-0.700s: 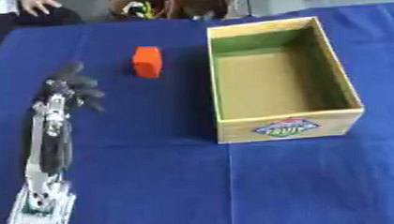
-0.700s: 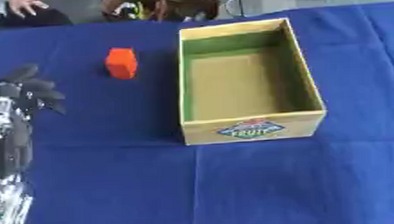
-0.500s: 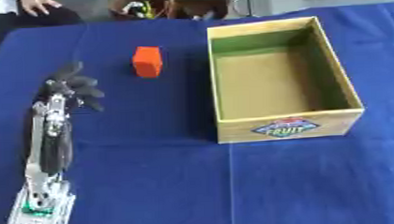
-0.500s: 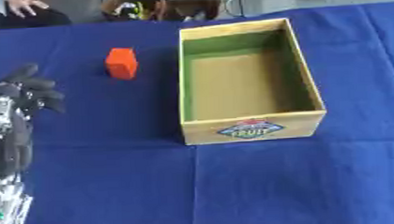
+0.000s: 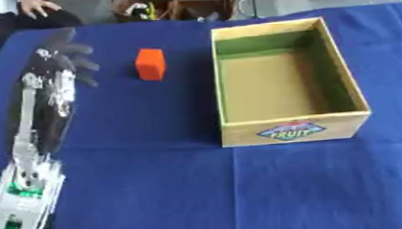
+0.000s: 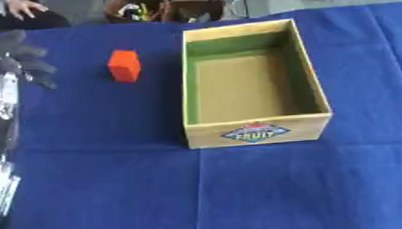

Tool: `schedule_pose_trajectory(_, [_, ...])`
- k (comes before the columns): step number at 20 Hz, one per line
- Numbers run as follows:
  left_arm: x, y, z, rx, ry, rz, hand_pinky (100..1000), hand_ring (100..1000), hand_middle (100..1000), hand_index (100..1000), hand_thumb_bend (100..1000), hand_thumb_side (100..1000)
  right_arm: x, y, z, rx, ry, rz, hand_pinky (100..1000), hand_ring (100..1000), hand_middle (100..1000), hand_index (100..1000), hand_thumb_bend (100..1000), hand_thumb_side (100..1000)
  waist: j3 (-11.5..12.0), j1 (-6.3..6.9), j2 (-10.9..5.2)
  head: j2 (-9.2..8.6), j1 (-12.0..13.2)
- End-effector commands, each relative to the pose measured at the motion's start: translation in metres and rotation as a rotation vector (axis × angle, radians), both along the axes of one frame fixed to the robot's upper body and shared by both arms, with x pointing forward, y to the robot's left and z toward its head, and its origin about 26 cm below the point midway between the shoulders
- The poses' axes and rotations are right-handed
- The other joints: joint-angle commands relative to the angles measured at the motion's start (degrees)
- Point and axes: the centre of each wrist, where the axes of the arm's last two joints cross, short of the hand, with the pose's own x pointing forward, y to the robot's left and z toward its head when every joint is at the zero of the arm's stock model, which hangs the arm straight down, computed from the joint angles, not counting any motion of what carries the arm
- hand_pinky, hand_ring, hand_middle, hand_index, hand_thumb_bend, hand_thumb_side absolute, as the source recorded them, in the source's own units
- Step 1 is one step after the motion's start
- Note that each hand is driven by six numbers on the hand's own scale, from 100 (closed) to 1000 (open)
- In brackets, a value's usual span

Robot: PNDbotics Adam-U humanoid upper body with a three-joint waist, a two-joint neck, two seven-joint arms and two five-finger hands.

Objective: Pick up objects on the table and place them in the box.

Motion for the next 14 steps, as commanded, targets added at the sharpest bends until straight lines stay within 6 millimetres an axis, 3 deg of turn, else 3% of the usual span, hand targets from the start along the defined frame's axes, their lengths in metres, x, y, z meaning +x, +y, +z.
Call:
schedule_pose_trajectory(1, [0.004,0.011,0.023,0.151,-0.020,0.068,483,616,672,886,100,613,-0.002,-0.001,0.005,-0.024,-0.015,0.001,805,954,741,968,100,1000,-0.2,-0.14,-1.15,-0.46,0.1])
schedule_pose_trajectory(7, [0.025,0.016,0.064,0.482,-0.030,0.130,527,670,717,907,100,456,-0.003,-0.001,0.002,-0.033,-0.004,0.001,806,955,741,969,100,1000,-0.3,0.12,-1.09,0.31,0.4])
schedule_pose_trajectory(14, [0.054,0.025,0.107,0.958,0.059,0.121,620,778,815,968,100,467,-0.004,0.000,0.000,-0.050,0.009,0.005,807,955,740,968,100,1000,-0.7,0.40,-1.00,-0.05,0.6])
